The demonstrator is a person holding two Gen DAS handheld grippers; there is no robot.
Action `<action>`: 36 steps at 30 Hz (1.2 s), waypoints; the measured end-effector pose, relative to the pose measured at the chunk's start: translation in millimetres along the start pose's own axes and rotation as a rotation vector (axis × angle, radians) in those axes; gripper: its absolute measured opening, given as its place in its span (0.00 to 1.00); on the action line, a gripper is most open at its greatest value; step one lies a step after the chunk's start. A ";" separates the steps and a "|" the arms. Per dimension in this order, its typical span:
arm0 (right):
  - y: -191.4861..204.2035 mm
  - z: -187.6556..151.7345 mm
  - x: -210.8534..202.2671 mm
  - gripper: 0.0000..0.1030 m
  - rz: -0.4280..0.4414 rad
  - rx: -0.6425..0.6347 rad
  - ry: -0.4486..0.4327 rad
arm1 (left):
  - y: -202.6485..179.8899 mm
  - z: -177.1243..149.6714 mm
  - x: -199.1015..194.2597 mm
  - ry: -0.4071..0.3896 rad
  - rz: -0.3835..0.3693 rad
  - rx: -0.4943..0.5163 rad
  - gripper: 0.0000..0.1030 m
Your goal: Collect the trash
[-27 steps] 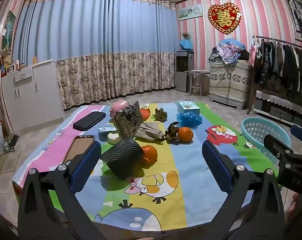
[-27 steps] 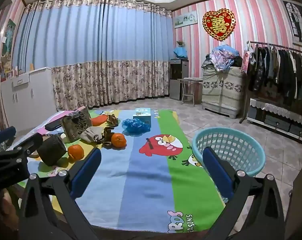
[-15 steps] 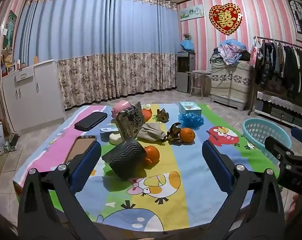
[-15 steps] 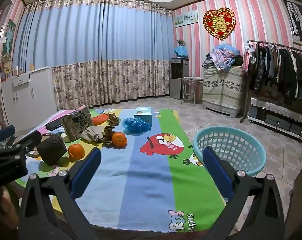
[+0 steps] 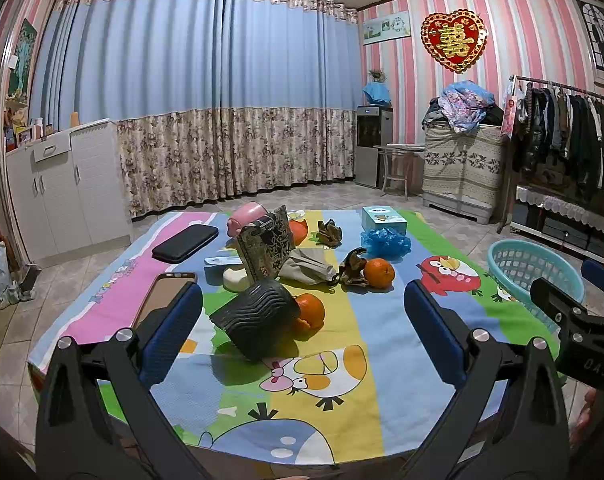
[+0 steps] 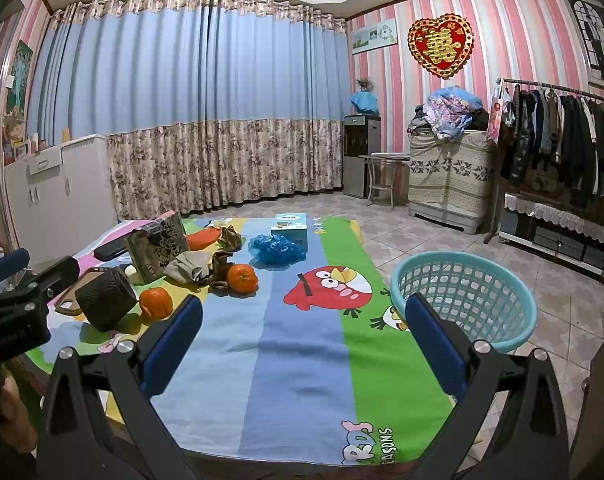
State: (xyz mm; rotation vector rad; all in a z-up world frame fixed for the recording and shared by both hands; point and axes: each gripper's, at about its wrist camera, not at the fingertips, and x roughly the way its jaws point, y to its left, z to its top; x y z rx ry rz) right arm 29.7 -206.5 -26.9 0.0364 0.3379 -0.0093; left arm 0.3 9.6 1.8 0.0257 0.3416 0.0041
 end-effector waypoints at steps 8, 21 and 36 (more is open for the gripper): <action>1.4 -0.5 0.4 0.96 0.001 -0.002 -0.002 | 0.7 -0.1 0.6 0.001 0.000 -0.001 0.95; 3.6 0.6 0.9 0.96 0.001 -0.003 -0.005 | 0.3 0.2 0.0 0.001 -0.001 -0.001 0.95; 3.1 1.6 0.3 0.96 0.002 0.000 -0.009 | 4.8 1.6 2.3 0.001 0.004 0.000 0.95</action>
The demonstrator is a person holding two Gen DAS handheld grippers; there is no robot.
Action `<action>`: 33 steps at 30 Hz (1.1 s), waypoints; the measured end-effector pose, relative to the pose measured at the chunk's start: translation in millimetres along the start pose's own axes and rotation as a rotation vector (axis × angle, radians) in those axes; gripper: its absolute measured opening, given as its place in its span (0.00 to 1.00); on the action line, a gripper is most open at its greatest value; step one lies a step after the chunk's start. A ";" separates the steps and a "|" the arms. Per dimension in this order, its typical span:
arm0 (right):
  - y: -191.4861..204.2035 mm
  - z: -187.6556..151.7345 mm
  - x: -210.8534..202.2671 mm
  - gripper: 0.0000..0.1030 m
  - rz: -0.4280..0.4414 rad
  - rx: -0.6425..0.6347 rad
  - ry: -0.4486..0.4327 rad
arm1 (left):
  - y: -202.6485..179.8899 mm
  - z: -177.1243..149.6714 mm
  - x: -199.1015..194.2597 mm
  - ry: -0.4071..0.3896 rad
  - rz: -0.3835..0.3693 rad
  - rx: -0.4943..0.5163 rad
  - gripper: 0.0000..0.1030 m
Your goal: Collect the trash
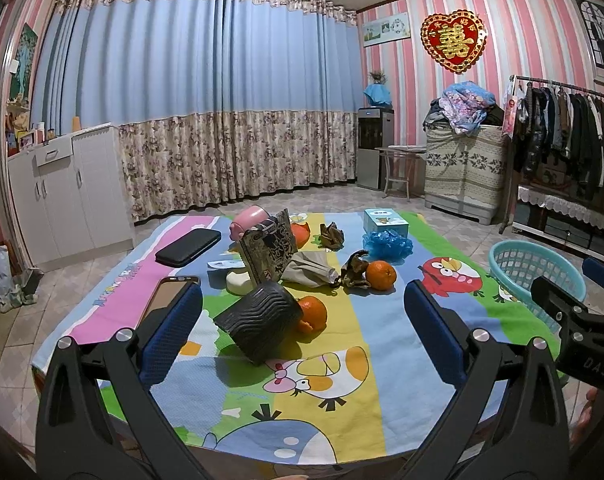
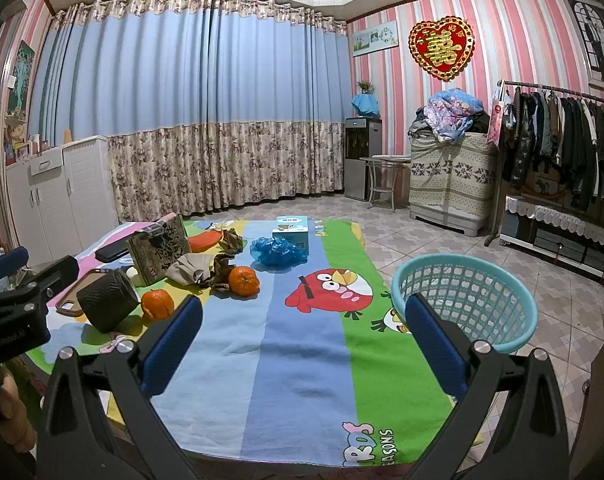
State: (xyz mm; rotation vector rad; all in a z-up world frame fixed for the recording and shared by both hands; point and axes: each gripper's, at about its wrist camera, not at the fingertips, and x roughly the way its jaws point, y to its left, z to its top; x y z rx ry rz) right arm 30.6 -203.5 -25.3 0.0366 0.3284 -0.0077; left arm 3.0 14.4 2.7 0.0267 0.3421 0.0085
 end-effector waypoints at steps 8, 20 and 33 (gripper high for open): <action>-0.6 1.3 -0.7 0.96 0.000 0.001 -0.003 | -0.6 -0.2 -0.3 -0.001 0.001 0.002 0.95; -0.4 1.0 -0.4 0.96 0.001 0.002 -0.003 | 3.7 1.8 1.3 -0.006 0.002 0.003 0.95; -0.1 0.9 -0.1 0.96 0.001 0.002 -0.004 | 1.1 0.9 0.5 -0.008 0.004 0.006 0.95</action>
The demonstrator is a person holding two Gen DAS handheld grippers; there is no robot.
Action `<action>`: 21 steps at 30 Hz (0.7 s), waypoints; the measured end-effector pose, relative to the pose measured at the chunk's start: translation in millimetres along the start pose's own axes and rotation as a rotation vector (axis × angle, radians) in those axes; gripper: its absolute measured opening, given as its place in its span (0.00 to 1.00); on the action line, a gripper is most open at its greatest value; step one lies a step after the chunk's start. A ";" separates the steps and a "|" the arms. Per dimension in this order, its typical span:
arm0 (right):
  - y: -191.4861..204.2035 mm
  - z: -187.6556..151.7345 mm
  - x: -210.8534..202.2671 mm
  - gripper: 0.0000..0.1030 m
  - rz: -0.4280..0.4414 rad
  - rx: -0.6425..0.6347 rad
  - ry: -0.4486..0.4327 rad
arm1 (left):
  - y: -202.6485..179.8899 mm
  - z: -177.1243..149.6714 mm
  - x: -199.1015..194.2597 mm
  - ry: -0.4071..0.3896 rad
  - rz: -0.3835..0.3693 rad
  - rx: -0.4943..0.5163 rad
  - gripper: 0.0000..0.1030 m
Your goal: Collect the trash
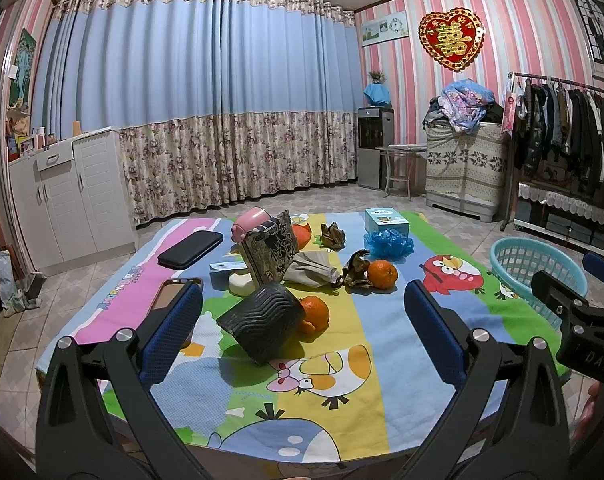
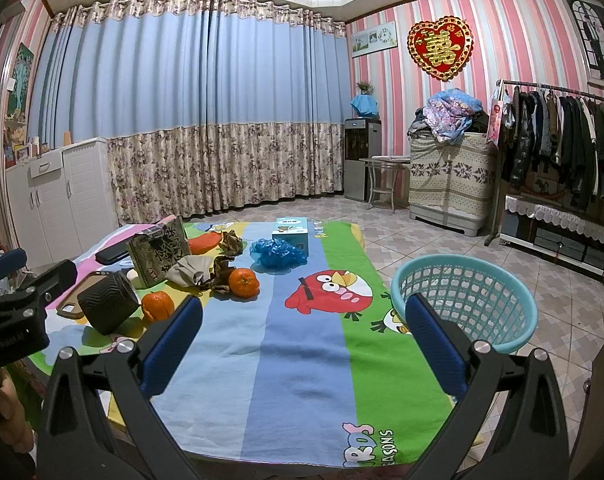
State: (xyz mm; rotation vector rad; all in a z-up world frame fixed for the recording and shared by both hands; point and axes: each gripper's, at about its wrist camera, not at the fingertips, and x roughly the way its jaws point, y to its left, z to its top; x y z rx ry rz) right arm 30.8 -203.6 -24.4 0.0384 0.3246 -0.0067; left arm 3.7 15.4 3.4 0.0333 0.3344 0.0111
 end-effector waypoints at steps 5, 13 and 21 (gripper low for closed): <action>-0.3 -0.3 -0.6 0.96 -0.001 0.001 0.000 | 1.3 0.1 0.7 0.000 0.001 -0.001 0.95; -0.2 0.0 -0.4 0.96 0.001 0.003 0.002 | -2.0 -0.3 -0.2 0.000 0.001 0.002 0.95; 1.2 1.4 0.3 0.96 0.002 0.003 0.000 | 0.9 -2.2 -1.9 0.002 0.003 0.004 0.95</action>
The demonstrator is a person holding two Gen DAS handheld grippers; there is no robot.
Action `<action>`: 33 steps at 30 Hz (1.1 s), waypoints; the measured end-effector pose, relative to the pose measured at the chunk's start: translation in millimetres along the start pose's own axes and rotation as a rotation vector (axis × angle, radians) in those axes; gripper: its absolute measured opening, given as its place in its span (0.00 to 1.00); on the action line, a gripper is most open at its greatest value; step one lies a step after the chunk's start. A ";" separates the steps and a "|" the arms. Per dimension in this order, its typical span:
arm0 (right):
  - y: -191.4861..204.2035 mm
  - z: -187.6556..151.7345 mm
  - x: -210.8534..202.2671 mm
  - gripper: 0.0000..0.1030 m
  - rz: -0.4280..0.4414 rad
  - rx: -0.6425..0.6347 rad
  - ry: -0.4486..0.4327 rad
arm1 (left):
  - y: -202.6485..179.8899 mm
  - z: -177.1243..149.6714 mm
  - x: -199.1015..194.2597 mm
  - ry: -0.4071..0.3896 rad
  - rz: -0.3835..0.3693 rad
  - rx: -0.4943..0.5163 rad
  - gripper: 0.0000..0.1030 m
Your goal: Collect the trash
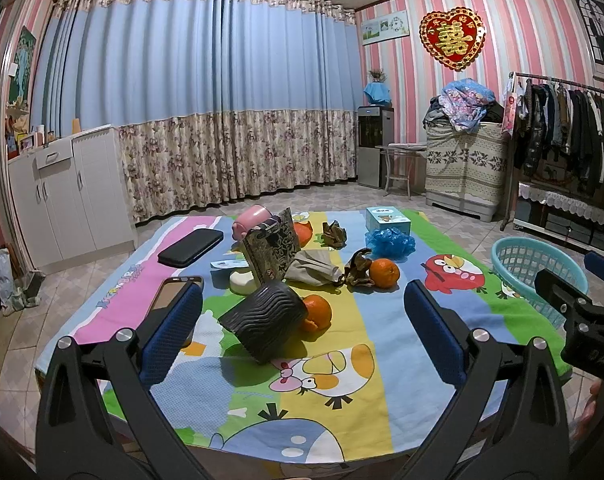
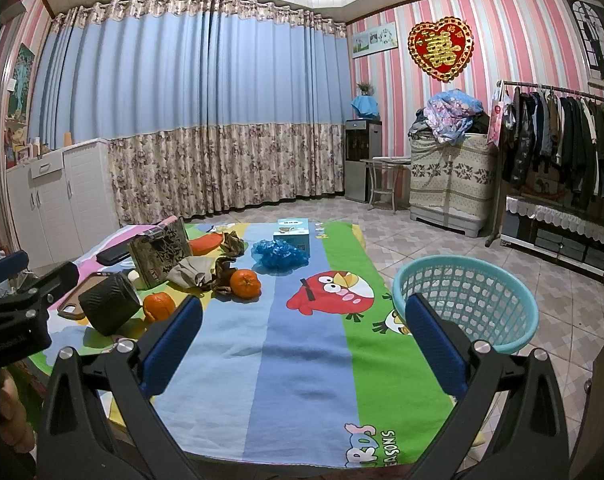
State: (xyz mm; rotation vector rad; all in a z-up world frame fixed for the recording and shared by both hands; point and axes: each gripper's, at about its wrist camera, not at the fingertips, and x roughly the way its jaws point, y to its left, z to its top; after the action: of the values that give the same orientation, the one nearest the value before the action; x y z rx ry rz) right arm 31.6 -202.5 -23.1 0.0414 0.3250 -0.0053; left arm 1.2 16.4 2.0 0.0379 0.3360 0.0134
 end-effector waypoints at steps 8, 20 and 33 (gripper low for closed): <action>0.9 -0.1 0.3 0.96 -0.007 -0.003 -0.004 | 4.3 -3.7 2.4 0.011 -0.001 0.004 0.95; -3.8 -1.9 0.2 0.96 -0.020 0.005 0.004 | 19.8 -8.1 16.5 0.048 0.025 -0.006 0.95; -5.3 -4.2 9.9 0.96 -0.052 -0.011 0.026 | 35.7 -15.8 53.3 0.123 0.045 -0.003 0.95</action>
State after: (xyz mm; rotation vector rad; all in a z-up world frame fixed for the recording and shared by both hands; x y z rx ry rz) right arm 39.5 -207.5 -30.5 0.0217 0.3516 -0.0543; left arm 46.1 53.7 -29.1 0.0417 0.4584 0.0614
